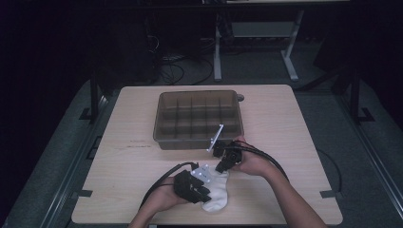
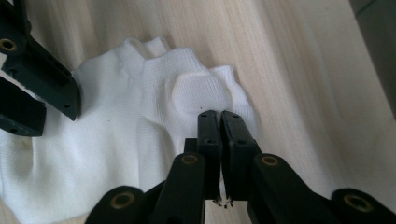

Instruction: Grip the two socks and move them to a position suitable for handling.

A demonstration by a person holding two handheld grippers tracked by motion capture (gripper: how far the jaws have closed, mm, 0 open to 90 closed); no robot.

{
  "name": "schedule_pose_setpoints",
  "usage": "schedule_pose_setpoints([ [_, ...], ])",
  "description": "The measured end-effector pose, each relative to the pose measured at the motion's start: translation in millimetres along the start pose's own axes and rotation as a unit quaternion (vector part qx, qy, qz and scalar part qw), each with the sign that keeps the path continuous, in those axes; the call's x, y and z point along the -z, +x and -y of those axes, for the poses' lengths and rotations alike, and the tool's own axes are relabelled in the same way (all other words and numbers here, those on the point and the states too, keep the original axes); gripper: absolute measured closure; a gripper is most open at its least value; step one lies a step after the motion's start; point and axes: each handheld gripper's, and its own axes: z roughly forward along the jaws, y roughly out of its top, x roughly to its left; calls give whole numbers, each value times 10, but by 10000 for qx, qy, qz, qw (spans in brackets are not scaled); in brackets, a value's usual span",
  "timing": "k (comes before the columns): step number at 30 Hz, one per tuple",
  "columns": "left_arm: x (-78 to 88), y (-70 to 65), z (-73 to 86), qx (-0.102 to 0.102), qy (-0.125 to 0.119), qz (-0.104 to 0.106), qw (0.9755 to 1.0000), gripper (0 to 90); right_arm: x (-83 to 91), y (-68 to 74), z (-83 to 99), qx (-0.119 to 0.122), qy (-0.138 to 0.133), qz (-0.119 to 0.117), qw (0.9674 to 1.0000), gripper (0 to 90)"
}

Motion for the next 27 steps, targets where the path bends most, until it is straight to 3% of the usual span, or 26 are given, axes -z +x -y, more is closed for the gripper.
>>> schedule_pose_setpoints([
  [9, -4, -6, -2, 15, 1, 1, 10000, 717, 137, -13, 41, -79, -196, 104, 9997, 883],
  [21, -3, -6, 2, -3, 7, 4, 10000, 716, 29, -63, 38, -158, -75, 131, 9998, 883],
  [27, 75, 10, 9, 38, -72, -57, 10000, 695, 120, -35, 58, -202, -277, 86, 9994, 779],
])
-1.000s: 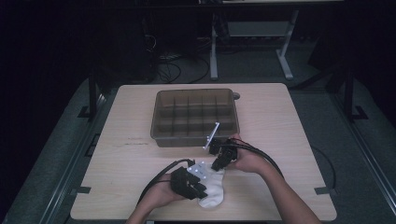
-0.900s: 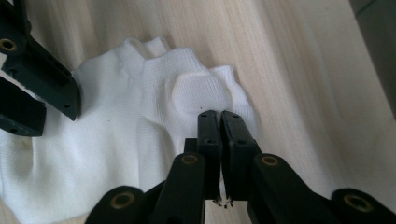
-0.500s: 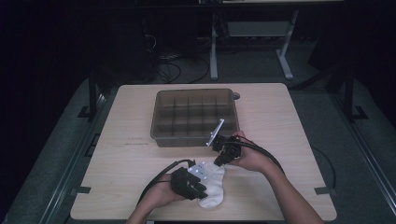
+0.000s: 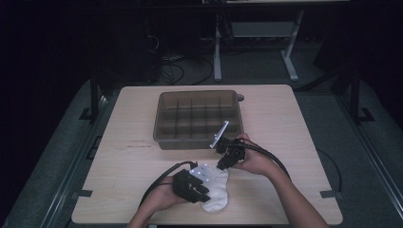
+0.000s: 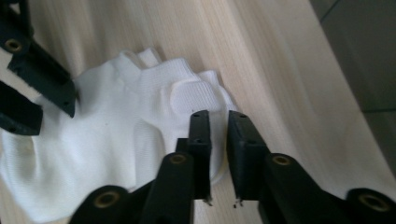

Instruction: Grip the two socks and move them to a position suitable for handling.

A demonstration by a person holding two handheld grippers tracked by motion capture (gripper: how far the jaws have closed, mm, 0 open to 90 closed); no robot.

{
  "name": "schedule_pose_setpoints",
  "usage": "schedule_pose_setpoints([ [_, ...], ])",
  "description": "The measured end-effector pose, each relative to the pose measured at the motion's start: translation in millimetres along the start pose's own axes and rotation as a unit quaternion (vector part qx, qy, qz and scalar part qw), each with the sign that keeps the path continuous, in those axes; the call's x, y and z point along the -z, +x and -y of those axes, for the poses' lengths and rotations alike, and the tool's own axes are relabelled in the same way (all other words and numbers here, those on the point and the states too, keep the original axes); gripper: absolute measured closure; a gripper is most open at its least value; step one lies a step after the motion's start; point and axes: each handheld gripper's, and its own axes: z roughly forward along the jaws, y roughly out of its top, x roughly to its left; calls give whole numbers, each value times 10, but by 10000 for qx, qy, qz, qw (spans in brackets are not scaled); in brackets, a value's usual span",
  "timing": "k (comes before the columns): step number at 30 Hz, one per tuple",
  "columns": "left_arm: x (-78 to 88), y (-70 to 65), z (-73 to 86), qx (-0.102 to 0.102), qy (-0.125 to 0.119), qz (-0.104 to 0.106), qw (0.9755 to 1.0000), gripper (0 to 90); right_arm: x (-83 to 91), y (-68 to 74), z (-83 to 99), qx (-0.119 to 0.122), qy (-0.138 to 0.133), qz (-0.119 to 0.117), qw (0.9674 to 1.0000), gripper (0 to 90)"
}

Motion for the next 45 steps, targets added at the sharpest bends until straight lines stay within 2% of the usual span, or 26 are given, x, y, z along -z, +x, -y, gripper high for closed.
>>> schedule_pose_setpoints([
  [6, 104, 25, 22, 90, -152, -90, 9998, 688, 131, 59, 43, -4, -170, 9, 9999, 727],
  [10, 153, 43, 47, 154, -214, -147, 9995, 681, 171, 108, 74, -18, -160, 57, 9999, 709],
  [13, 171, 55, 55, 154, -220, -190, 9995, 677, 190, 137, 107, 0, -248, -1, 9997, 708],
  [28, 173, 80, 69, 217, -232, -184, 9993, 684, 185, 340, 298, 151, -368, -72, 9992, 702],
  [45, 176, 122, 106, 342, -291, -211, 9988, 692, 170, 654, 340, 503, -487, -293, 9971, 699],
])
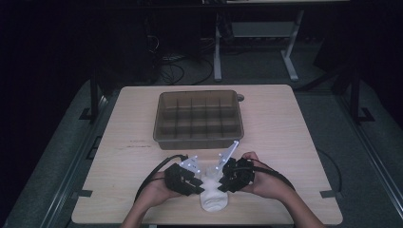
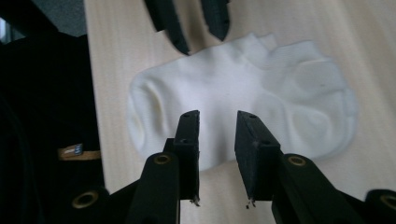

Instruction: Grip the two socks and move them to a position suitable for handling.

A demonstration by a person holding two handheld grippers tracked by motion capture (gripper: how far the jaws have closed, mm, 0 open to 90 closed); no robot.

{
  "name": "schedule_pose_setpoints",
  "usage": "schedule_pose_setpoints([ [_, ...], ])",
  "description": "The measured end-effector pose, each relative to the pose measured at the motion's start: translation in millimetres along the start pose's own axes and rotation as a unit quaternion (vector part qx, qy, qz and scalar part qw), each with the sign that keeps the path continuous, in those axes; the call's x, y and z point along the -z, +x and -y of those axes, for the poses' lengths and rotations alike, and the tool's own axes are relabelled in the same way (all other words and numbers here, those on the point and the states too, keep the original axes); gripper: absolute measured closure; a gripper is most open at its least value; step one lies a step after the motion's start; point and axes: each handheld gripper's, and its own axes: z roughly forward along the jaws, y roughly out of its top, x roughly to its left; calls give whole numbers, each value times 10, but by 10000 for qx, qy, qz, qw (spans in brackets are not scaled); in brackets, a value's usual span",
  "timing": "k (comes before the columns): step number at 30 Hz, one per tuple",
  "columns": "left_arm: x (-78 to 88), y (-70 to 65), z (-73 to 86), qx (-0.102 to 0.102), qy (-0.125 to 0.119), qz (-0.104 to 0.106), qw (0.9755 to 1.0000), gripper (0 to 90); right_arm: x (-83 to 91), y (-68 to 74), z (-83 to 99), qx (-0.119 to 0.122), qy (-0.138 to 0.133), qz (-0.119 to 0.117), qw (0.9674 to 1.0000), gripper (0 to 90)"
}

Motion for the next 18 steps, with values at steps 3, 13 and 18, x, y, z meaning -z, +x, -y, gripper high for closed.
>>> schedule_pose_setpoints([
  [3, 25, 13, 15, 36, -31, -16, 10000, 692, -21, 53, 4, 40, 5, -85, 10000, 697],
  [13, 82, 37, 46, 133, -88, -68, 9999, 692, -78, 241, 12, 261, -26, -314, 9992, 692],
  [18, 93, 44, 53, 117, -78, -81, 9999, 692, -127, 334, 4, 402, 24, -458, 9981, 666],
])
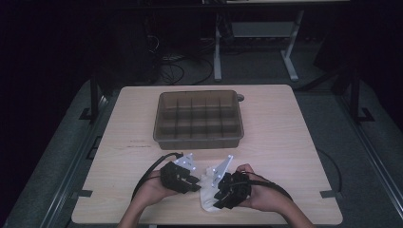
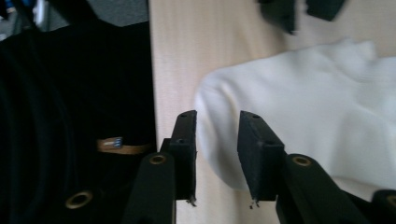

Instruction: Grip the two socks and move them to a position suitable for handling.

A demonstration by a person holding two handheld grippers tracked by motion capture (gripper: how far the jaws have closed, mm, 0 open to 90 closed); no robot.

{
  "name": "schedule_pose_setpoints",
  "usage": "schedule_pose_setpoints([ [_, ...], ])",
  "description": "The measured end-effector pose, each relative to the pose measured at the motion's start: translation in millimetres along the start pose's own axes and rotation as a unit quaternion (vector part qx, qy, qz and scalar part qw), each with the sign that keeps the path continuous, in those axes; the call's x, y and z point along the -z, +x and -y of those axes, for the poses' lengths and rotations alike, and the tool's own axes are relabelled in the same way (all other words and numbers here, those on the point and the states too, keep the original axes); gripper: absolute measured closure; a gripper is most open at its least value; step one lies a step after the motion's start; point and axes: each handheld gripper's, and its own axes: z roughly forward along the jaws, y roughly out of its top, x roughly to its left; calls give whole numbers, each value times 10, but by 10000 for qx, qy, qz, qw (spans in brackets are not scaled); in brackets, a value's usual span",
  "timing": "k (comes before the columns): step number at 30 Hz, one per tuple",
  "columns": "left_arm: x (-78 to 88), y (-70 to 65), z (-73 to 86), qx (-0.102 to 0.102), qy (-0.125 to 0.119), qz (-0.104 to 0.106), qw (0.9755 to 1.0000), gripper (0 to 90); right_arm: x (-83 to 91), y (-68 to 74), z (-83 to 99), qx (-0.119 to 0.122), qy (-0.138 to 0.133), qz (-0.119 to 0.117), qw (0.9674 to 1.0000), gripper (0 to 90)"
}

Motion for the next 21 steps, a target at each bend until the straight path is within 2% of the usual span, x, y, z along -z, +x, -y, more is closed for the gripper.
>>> schedule_pose_setpoints([
  [2, 1, -1, 0, -3, -1, -13, 10000, 687, -41, 17, -5, 64, 9, -67, 10000, 652],
  [12, 17, 4, 10, 35, -20, -25, 10000, 678, -254, 0, 21, 238, 177, 136, 9995, 593],
  [18, 21, 11, 13, 87, -80, -4, 9999, 673, -267, -3, 50, 281, 84, 149, 9995, 579],
  [21, 10, 16, 16, 126, -72, -1, 9999, 658, -274, 15, 53, 376, 84, 253, 9989, 596],
])
